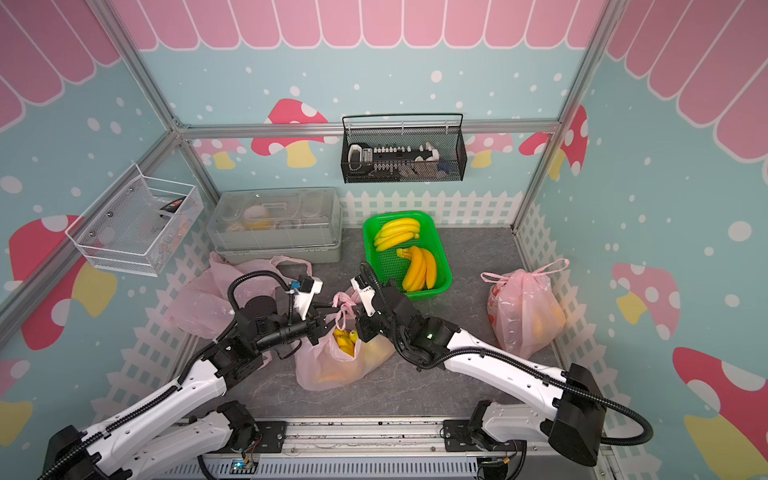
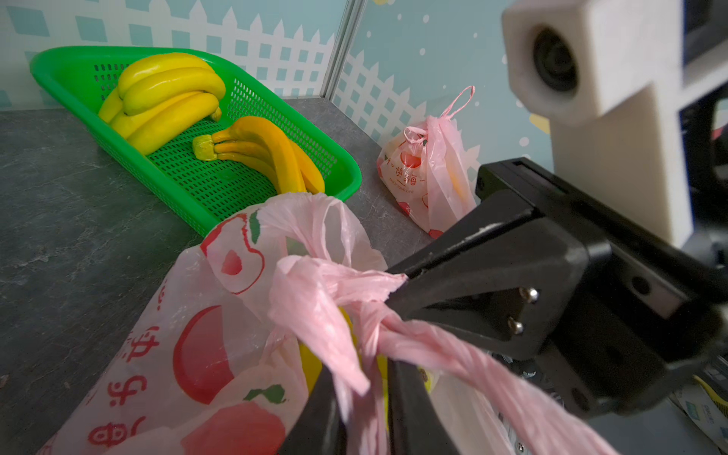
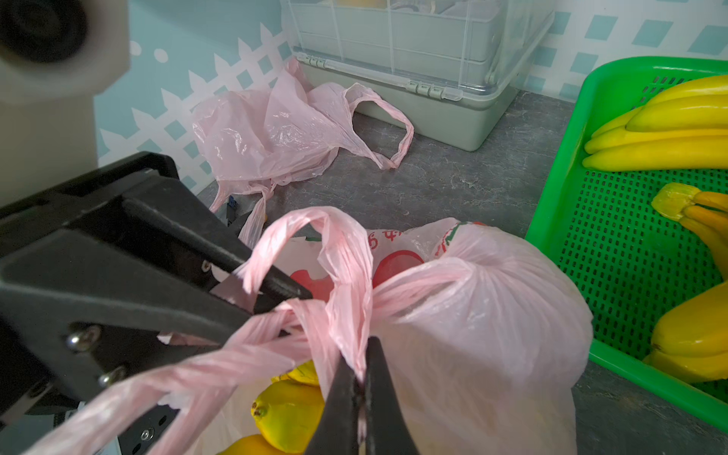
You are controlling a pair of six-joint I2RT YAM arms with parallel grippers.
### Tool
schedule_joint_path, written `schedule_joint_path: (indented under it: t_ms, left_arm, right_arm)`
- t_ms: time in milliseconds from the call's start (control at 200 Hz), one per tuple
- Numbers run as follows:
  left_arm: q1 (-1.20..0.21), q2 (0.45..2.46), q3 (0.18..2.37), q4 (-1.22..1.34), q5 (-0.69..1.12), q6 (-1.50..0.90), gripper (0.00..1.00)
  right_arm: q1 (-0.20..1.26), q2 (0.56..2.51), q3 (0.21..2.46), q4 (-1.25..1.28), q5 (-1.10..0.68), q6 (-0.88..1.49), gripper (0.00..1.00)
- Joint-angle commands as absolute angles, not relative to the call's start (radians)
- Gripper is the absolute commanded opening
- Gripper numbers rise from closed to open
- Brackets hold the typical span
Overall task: Place the banana into a plastic bag & tie a knot
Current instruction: Cross the plastic bag at the center of the board.
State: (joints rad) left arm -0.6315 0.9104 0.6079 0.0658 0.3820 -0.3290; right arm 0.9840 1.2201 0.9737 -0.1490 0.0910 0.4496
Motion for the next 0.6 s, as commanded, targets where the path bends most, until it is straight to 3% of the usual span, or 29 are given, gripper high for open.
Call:
schedule_joint_path:
  t_ms: [0, 240, 595]
  left_arm:
    - [-0.634, 0.896, 0.607, 0.080, 0.326, -0.359, 0.17]
    - [-0.605, 0.906, 0.626, 0.069, 0.301, -0.372, 0.11]
    - [-0.605, 0.907, 0.630, 0.088, 0.345, -0.384, 0.10]
  right_arm:
    - [1.005, 1.202, 0.993, -0.153, 0.101, 0.437, 0.00]
    - [1.047, 1.152, 0.971, -0.224, 0.123, 0.397, 0.00]
    - [1.049, 1.298, 0.977, -0.133, 0.005, 0.472, 0.00]
